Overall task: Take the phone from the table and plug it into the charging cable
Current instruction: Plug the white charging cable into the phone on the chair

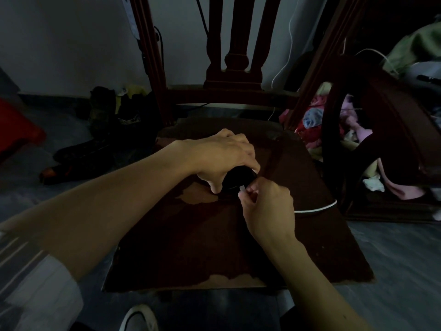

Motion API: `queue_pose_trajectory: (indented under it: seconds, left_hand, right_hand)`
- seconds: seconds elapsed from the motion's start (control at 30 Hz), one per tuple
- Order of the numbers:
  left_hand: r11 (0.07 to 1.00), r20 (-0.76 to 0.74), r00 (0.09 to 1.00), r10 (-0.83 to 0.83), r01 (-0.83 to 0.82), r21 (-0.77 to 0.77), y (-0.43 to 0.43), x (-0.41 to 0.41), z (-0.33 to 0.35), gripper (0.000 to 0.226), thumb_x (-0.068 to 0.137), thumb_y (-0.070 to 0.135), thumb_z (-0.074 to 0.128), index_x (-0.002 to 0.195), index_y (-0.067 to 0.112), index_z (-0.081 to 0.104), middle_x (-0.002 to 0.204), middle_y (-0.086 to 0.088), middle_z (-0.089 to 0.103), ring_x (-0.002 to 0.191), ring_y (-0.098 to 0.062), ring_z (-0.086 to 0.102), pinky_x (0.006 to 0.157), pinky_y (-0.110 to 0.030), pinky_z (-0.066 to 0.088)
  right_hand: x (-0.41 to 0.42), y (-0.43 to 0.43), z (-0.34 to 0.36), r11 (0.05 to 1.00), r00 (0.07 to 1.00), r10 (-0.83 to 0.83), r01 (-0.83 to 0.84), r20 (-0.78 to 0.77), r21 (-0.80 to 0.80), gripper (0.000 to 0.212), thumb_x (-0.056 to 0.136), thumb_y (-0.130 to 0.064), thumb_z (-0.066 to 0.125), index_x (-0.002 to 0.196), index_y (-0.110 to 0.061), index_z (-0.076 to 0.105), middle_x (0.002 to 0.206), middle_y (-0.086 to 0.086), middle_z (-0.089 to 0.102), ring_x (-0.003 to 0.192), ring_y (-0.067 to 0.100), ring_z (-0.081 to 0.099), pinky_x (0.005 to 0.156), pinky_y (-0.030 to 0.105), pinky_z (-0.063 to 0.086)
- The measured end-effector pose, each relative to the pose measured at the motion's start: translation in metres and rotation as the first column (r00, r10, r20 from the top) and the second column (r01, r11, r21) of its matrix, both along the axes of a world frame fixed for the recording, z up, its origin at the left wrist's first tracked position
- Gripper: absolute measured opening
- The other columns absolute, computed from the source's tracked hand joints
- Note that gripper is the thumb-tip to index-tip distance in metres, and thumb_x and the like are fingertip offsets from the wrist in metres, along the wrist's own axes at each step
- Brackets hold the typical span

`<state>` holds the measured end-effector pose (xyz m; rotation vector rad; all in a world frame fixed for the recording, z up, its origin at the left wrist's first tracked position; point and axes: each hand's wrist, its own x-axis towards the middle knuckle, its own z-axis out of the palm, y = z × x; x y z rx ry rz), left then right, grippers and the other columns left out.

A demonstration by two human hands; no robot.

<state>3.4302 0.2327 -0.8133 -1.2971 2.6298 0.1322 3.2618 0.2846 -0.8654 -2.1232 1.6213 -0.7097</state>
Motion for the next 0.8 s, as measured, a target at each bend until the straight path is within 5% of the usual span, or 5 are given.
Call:
queue_pose_trajectory:
  seconds: [0.37,0.67,0.8]
  left_hand:
    - [0.999,0.042,0.998,-0.040,0.039,0.014,0.001,-0.005,0.004,0.081,0.058,0.035,0.084,0.131,0.038,0.048,0.136,0.014,0.046,0.133,-0.012,0.030,0.110,-0.047,0.023]
    - [0.996,0.081,0.995,-0.057,0.062,-0.063,0.008,-0.002,-0.002,0.082,0.060,0.033,0.083,0.132,0.042,0.045,0.139,0.015,0.043,0.135,-0.017,0.024,0.108,-0.048,0.025]
    - [0.999,0.068,0.998,0.018,-0.014,-0.053,0.012,0.003,-0.006,0.089,0.065,0.028,0.080,0.140,0.044,0.036,0.151,0.009,0.031,0.141,-0.021,0.015,0.110,-0.048,0.024]
  right_hand:
    - [0.002,-0.004,0.000,1.000,0.999,0.026,-0.025,-0.032,0.014,0.017,0.086,-0.027,0.072,0.075,-0.018,0.063,0.073,-0.004,0.068,0.065,0.014,0.065,0.060,0.029,0.051]
    - [0.003,0.000,0.006,0.995,0.993,0.102,-0.102,-0.068,-0.004,0.011,0.081,-0.029,0.075,0.081,-0.019,0.070,0.076,-0.007,0.071,0.069,0.015,0.069,0.068,0.039,0.058]
    - [-0.001,-0.006,0.008,0.991,0.991,0.129,-0.127,-0.034,0.046,0.020,0.080,-0.036,0.075,0.074,-0.019,0.067,0.068,-0.009,0.067,0.062,0.011,0.066,0.058,0.032,0.056]
